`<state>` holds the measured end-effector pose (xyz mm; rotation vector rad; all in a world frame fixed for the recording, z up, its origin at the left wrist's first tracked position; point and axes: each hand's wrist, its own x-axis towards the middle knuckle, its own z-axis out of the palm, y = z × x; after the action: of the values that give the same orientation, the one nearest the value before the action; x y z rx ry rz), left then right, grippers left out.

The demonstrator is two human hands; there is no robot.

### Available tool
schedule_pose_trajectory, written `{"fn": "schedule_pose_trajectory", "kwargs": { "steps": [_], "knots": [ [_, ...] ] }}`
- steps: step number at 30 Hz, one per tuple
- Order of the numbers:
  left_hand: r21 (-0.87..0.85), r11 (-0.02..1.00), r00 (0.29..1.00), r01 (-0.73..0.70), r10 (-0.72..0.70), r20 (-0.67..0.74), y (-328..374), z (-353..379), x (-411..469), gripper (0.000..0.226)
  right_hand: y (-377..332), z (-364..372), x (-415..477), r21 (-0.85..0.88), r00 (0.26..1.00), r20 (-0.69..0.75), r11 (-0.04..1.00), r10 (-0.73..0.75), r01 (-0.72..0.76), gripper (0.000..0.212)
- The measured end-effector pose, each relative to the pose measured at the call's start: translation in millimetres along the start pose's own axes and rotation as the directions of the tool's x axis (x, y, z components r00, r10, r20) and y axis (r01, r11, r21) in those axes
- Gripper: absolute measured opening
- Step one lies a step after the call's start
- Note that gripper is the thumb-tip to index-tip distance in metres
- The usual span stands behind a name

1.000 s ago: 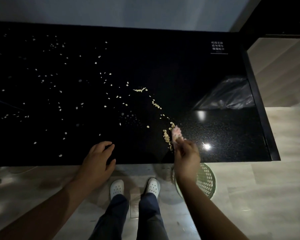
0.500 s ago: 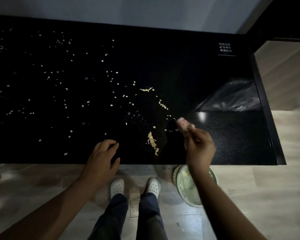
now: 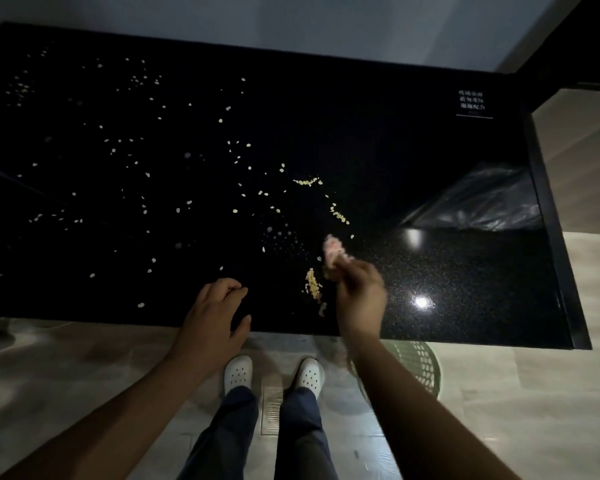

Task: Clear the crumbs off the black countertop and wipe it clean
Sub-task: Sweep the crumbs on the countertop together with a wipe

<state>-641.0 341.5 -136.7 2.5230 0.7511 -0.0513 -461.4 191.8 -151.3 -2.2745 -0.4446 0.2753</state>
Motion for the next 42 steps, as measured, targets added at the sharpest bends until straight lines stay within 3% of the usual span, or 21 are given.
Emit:
{"fn": "schedule_pose_trajectory", "kwargs": {
  "steps": [3, 6, 14, 18, 22, 27, 29, 32, 36, 42],
  "knots": [
    [0.005, 1.000, 1.000, 0.007, -0.007, -0.002, -0.2, 0.1, 0.9, 0.046, -19.3, 8.1, -6.9, 0.152, 0.995, 0.101, 0.988, -0.025, 0.010, 0.022],
    [0.011, 1.000, 1.000, 0.005, -0.005, -0.004, -0.4, 0.6, 1.0, 0.046, -22.6, -9.6, 5.1, 0.254, 0.999, 0.012, 0.966, 0.037, -0.039, 0.019],
    [0.009, 1.000, 0.999, 0.026, -0.026, -0.026, -1.2, 5.0, -0.2, 0.046, 8.7, -48.7, 78.2, 0.084, 0.981, -0.185, 0.995, 0.062, -0.047, 0.021],
    [-0.022, 0.999, 0.999, 0.040, -0.041, -0.034, -0.8, 5.9, -1.3, 0.046, 13.7, -26.6, 88.4, 0.050, 0.984, -0.144, 0.994, 0.106, -0.100, 0.023],
    [-0.045, 0.997, 0.997, 0.063, -0.065, -0.051, 0.6, 5.9, 0.2, 0.043, -0.7, -1.1, 74.4, 0.011, 0.997, -0.071, 1.000, -0.022, 0.023, 0.023],
    [-0.078, 0.994, 0.996, 0.076, -0.080, -0.050, 1.9, 5.9, 0.3, 0.044, -18.5, 18.2, 39.8, 0.114, 0.982, 0.158, 0.990, -0.103, 0.085, 0.023],
    [-0.097, 0.994, 0.997, 0.059, -0.064, -0.047, -0.2, 4.7, 0.0, 0.044, -19.8, 14.7, 36.2, 0.171, 0.979, 0.185, 0.984, -0.082, 0.050, 0.020],
    [-0.140, 0.990, 0.999, 0.033, -0.037, -0.023, -5.6, 1.4, -2.4, 0.042, -18.4, 0.8, 46.9, 0.234, 0.997, 0.079, 0.972, 0.015, -0.033, 0.019],
    [-0.223, 0.975, 1.000, 0.007, -0.005, 0.009, -11.9, -4.9, -2.6, 0.042, -17.8, -16.0, 73.8, 0.172, 0.994, -0.079, 0.983, 0.081, -0.066, 0.022],
    [-0.257, 0.966, 0.997, -0.009, -0.012, -0.080, -30.6, -25.6, 9.0, 0.036, -17.4, -17.4, 113.4, 0.121, 0.983, -0.104, 0.983, 0.150, -0.137, 0.031]
  ]
}}
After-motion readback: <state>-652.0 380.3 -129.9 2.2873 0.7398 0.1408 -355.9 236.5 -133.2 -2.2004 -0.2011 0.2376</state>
